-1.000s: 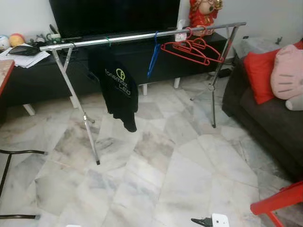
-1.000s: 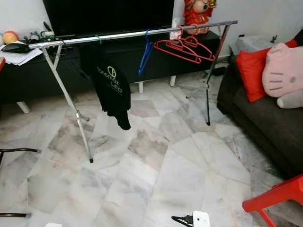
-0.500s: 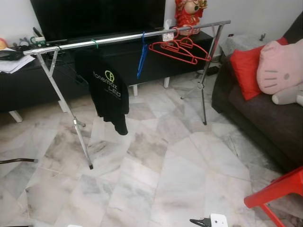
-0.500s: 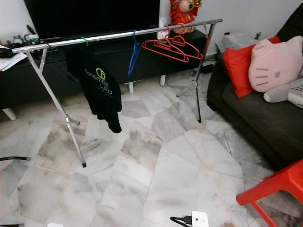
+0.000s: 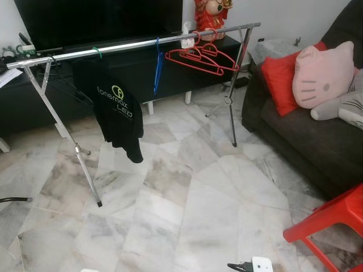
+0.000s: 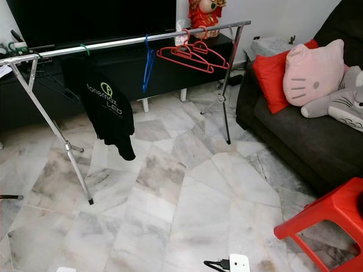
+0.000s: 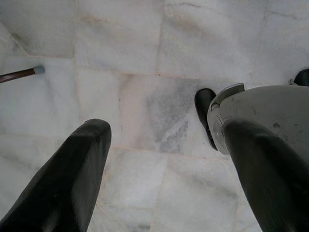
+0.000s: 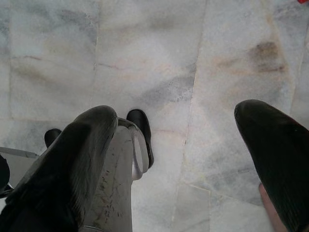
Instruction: Hang hanger
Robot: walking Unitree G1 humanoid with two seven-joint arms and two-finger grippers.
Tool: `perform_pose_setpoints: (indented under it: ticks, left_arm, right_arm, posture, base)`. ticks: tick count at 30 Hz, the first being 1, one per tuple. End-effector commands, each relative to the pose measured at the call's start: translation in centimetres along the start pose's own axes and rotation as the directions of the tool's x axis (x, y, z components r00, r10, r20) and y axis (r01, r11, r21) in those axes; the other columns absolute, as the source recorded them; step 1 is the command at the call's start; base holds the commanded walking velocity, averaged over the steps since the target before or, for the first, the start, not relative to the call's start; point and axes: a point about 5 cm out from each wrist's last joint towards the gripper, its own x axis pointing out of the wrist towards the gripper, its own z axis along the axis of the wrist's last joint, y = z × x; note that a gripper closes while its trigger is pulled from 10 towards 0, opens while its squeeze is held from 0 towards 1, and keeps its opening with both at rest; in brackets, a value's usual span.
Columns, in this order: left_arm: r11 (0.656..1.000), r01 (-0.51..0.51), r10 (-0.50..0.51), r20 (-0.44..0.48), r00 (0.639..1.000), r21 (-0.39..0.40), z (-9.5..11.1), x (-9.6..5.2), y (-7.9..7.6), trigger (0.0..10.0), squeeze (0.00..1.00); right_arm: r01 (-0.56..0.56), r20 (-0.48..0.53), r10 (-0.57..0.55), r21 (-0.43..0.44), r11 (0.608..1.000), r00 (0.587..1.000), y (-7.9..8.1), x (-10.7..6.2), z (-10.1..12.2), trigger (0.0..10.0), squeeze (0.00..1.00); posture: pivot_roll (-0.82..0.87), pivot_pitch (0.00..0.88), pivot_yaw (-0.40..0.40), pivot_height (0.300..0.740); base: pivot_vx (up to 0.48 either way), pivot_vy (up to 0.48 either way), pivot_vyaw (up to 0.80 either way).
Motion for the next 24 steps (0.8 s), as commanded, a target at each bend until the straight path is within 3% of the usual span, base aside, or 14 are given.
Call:
perform_pose_setpoints:
  ticks: [1,4,17,24]
  left_arm:
    - [1.0,-0.006,0.006,-0.009,1.0,0.003,-0.23,-0.04,0.16,10.0,0.0]
    - [0.999,0.0,0.0,-0.006,1.0,0.033,-0.14,-0.03,0.16,10.0,0.0]
    - [0.999,-0.008,0.009,-0.005,1.0,0.032,-0.15,-0.04,0.21,10.0,0.0]
    - [0.999,-0.006,0.007,-0.002,1.0,0.047,-0.09,-0.03,0.22,10.0,0.0]
  right_arm:
    - [0.007,-0.009,-0.007,0.0,1.0,1.0,-0.27,-0.06,-0.25,10.0,0.0]
    - [0.006,-0.009,-0.006,-0.002,1.0,1.0,-0.24,-0.05,-0.24,10.0,0.0]
    - [0.001,-0.008,-0.001,-0.011,1.0,1.0,-0.24,-0.05,-0.22,10.0,0.0]
    - [-0.001,-0.007,0.001,-0.017,1.0,1.0,-0.15,-0.03,-0.14,10.0,0.0]
  posture:
    - [-0.06,0.0,-0.028,0.74]
    - [-0.06,0.0,-0.028,0.74]
    - [-0.06,0.0,-0.028,0.74]
    - [-0.06,0.0,-0.028,0.74]
  base:
    - [0.0,0.0,-0.61]
    - [0.0,0.0,-0.6]
    - [0.0,-0.261,-0.61]
    - [0.0,-0.081,-0.6]
